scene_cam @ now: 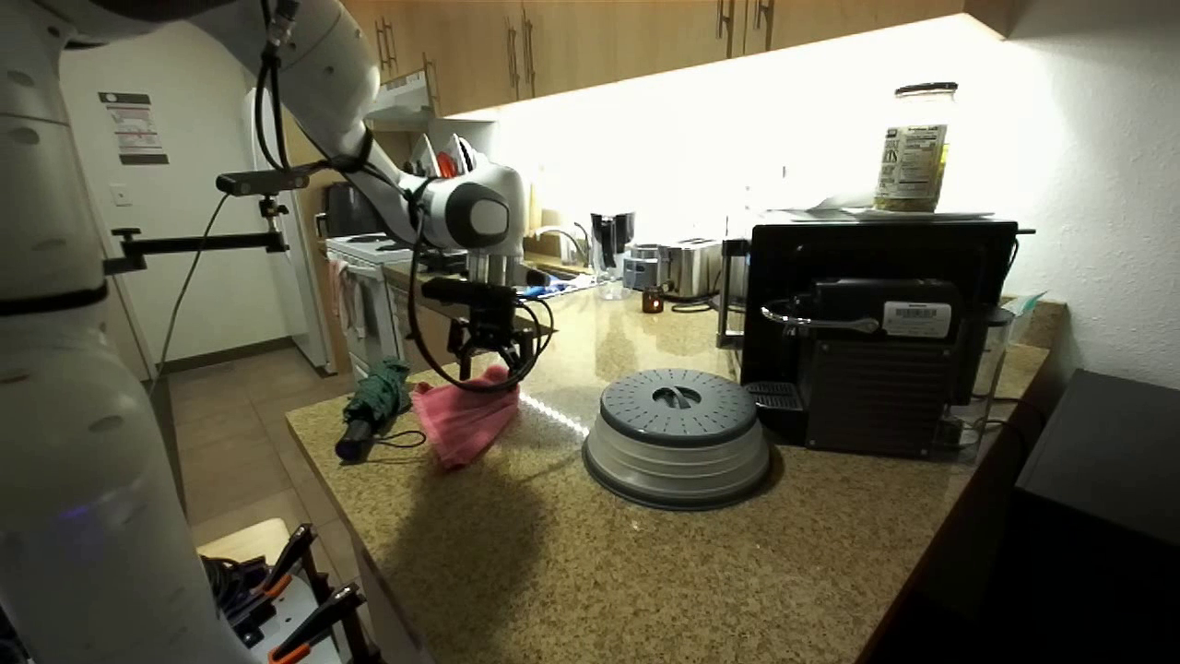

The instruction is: Pick up the pink cloth and put it on the left side of the counter

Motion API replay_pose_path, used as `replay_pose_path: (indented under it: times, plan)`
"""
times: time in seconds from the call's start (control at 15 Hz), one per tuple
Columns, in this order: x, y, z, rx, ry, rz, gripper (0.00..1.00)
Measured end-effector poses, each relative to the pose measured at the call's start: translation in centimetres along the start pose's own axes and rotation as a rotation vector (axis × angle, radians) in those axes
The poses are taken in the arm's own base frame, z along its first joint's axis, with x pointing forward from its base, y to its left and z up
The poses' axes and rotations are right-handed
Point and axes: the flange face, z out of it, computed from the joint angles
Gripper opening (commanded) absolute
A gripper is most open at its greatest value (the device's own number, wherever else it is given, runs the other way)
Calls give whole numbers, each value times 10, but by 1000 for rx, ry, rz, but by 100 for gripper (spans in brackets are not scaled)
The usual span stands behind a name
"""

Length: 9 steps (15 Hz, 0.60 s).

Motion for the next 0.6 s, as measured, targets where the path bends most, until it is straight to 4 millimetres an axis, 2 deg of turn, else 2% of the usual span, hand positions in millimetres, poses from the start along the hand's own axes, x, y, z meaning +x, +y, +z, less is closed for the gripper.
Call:
replay_pose_path:
  times: [0.6]
  plan:
    - [43,15,-17,-21,67,-4,100]
